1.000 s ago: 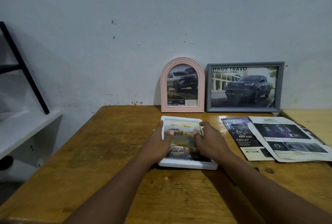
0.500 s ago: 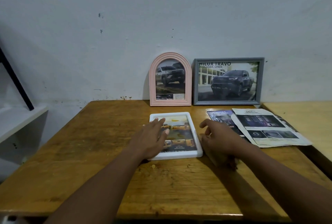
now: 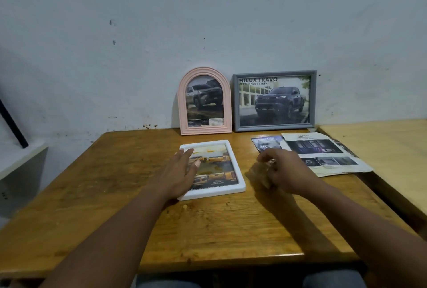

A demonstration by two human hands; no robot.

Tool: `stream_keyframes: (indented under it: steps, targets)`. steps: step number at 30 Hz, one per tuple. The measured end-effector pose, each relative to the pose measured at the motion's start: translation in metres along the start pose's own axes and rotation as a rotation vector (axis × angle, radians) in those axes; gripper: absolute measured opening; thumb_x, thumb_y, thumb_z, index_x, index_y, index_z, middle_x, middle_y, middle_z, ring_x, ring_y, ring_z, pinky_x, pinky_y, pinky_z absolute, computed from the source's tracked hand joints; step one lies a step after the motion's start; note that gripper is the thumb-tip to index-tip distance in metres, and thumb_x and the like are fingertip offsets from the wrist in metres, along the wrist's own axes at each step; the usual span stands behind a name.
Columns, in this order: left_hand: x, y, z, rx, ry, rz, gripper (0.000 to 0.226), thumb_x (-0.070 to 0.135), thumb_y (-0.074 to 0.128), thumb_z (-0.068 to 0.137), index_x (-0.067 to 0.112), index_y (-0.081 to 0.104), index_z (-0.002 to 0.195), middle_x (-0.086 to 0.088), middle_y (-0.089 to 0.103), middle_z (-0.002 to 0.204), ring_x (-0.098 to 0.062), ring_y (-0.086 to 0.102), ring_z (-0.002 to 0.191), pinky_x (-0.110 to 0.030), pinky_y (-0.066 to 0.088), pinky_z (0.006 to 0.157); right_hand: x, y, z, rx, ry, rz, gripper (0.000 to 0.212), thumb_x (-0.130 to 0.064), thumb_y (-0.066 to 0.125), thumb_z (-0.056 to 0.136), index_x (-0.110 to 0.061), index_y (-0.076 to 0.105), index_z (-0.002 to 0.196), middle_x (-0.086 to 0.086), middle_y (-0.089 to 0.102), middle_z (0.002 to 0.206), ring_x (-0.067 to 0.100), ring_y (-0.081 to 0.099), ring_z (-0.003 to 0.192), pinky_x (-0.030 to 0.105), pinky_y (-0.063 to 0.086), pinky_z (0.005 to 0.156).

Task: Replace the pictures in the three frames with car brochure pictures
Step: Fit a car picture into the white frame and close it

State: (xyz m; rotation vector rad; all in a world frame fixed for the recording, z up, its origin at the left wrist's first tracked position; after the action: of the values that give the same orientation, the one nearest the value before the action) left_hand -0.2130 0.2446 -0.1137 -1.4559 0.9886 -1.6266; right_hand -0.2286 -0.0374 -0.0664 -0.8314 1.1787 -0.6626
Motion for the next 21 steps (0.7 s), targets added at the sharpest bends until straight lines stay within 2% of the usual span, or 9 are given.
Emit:
stream_keyframes:
  steps: [3,5,6,9,12,16,18,21]
  targets:
    - [-0.012,-0.009,0.008,0.057,-0.013,-0.073,0.060,0.055,0.031,0.105,0.031,0.021,0.160,0.001,0.024,0.167,-0.024,0.024,0.152,-0.049,0.028,0.121,-0.015,-0.012,0.025,0.106,0.001,0.080,0.037,-0.001,0.066,0.089,-0.022,0.064,0.119,-0.003,0.062,0.121,0.014,0.062,0.099,0.017,0.050,0.063]
    - [-0.019,-0.013,0.014,0.073,-0.031,-0.127,0.058,0.053,0.036,0.105,0.033,0.024,0.158,0.001,0.036,0.161,-0.024,0.037,0.145,-0.051,0.039,0.114,-0.033,-0.006,0.046,0.095,-0.020,0.125,0.035,-0.001,0.066,0.089,-0.023,0.065,0.116,-0.003,0.061,0.117,0.012,0.063,0.089,0.015,0.050,0.053]
    - [-0.021,-0.014,0.018,0.073,-0.045,-0.140,0.058,0.050,0.038,0.105,0.032,0.024,0.158,0.001,0.039,0.158,-0.023,0.041,0.142,-0.050,0.042,0.112,-0.043,-0.001,0.056,0.082,-0.039,0.123,0.034,-0.002,0.067,0.089,-0.024,0.065,0.115,-0.003,0.060,0.116,0.012,0.063,0.088,0.015,0.051,0.053]
    - [-0.025,-0.013,0.027,0.080,-0.078,-0.111,0.061,0.045,0.039,0.106,0.029,0.015,0.161,-0.001,0.033,0.162,-0.024,0.038,0.144,-0.046,0.040,0.112,-0.075,0.022,0.089,0.040,-0.112,0.076,0.035,-0.003,0.069,0.087,-0.023,0.065,0.115,0.001,0.059,0.122,0.013,0.056,0.099,0.021,0.053,0.069]
    - [-0.030,-0.009,0.032,0.087,-0.068,-0.080,0.063,0.047,0.034,0.107,0.033,0.004,0.161,-0.003,0.027,0.166,-0.026,0.032,0.148,-0.046,0.036,0.115,-0.104,0.051,0.117,0.011,-0.175,0.063,0.034,-0.004,0.070,0.086,-0.020,0.067,0.116,0.001,0.058,0.124,0.015,0.053,0.106,0.025,0.051,0.084]
    - [-0.033,-0.002,0.030,0.068,-0.069,-0.074,0.066,0.048,0.027,0.107,0.036,-0.009,0.160,-0.003,0.022,0.168,-0.028,0.029,0.150,-0.046,0.030,0.117,-0.127,0.097,0.138,-0.061,-0.293,0.009,0.019,-0.013,0.062,0.091,-0.018,0.075,0.106,0.003,0.068,0.111,0.021,0.060,0.101,0.031,0.049,0.087]
    - [-0.033,-0.001,0.032,0.079,-0.037,-0.052,0.066,0.049,0.025,0.107,0.035,-0.014,0.159,-0.001,0.024,0.167,-0.027,0.031,0.150,-0.046,0.031,0.116,-0.124,0.119,0.140,-0.117,-0.345,-0.057,0.017,-0.016,0.063,0.090,-0.017,0.075,0.100,0.004,0.070,0.103,0.023,0.063,0.095,0.034,0.052,0.083]
    - [-0.038,0.002,0.037,0.074,-0.014,-0.057,0.066,0.051,0.022,0.107,0.039,-0.021,0.156,0.000,0.024,0.168,-0.026,0.032,0.150,-0.046,0.033,0.118,-0.116,0.134,0.140,-0.104,-0.470,-0.171,0.015,-0.019,0.063,0.089,-0.018,0.074,0.100,0.002,0.070,0.102,0.021,0.061,0.090,0.033,0.050,0.075]
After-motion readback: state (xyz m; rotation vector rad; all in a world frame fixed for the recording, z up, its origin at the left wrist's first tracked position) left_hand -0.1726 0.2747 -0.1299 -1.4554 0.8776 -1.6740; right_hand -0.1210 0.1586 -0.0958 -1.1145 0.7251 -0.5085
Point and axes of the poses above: each hand's wrist, its own z-axis towards the middle knuckle, its own y-axis out of the palm, x = y × z, the point moved 6 cm from there along z, towards the middle knuckle
